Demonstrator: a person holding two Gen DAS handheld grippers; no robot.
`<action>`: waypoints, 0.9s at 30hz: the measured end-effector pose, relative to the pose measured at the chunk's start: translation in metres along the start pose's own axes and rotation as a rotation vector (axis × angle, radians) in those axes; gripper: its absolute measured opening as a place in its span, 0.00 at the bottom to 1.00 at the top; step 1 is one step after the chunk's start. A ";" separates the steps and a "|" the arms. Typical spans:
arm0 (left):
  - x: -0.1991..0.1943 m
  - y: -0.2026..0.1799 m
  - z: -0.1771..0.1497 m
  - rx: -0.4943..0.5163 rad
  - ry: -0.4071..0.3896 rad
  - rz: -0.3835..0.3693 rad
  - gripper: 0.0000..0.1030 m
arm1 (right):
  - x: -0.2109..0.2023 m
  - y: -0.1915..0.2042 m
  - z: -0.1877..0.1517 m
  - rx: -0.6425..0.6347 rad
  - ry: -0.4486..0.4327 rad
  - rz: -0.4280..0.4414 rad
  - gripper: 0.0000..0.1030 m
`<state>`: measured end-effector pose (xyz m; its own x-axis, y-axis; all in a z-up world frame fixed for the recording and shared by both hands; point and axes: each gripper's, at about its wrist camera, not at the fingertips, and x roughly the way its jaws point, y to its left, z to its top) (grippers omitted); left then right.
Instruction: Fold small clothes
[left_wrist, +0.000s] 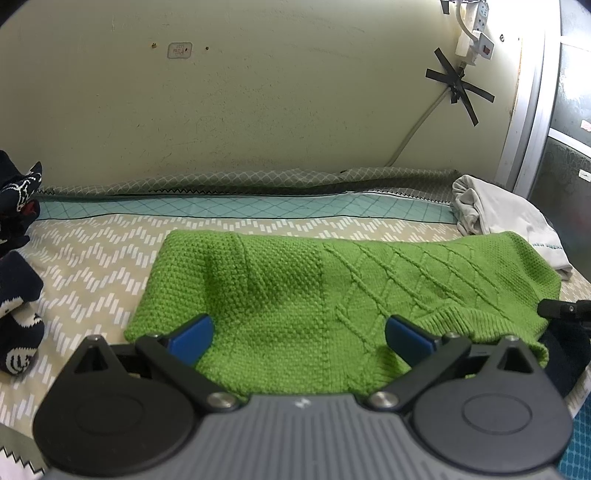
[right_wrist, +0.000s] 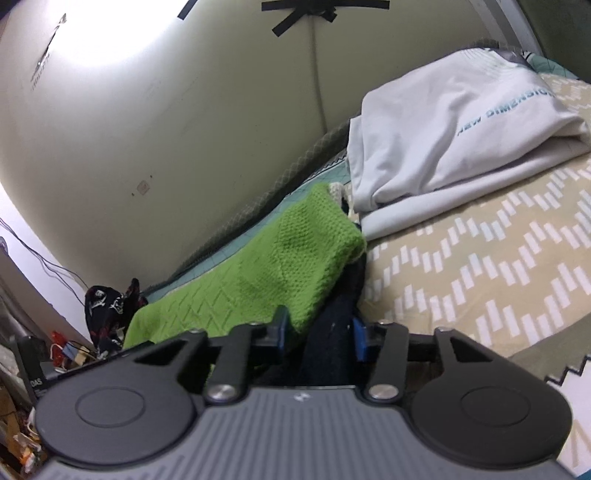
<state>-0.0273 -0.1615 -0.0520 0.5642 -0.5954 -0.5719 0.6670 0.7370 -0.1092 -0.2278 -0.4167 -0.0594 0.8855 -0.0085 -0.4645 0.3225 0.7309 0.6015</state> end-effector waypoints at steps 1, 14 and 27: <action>0.000 0.000 0.000 0.000 0.001 0.000 1.00 | 0.000 -0.001 0.000 0.007 0.001 0.003 0.41; 0.003 0.001 0.001 0.006 0.013 -0.004 1.00 | 0.004 0.001 -0.001 0.035 0.002 0.005 0.29; 0.004 0.002 0.001 0.015 0.016 -0.003 1.00 | 0.008 -0.009 0.000 0.114 0.016 0.049 0.21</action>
<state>-0.0234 -0.1632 -0.0535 0.5543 -0.5926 -0.5845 0.6761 0.7301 -0.0990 -0.2235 -0.4232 -0.0692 0.8959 0.0373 -0.4427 0.3156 0.6478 0.6934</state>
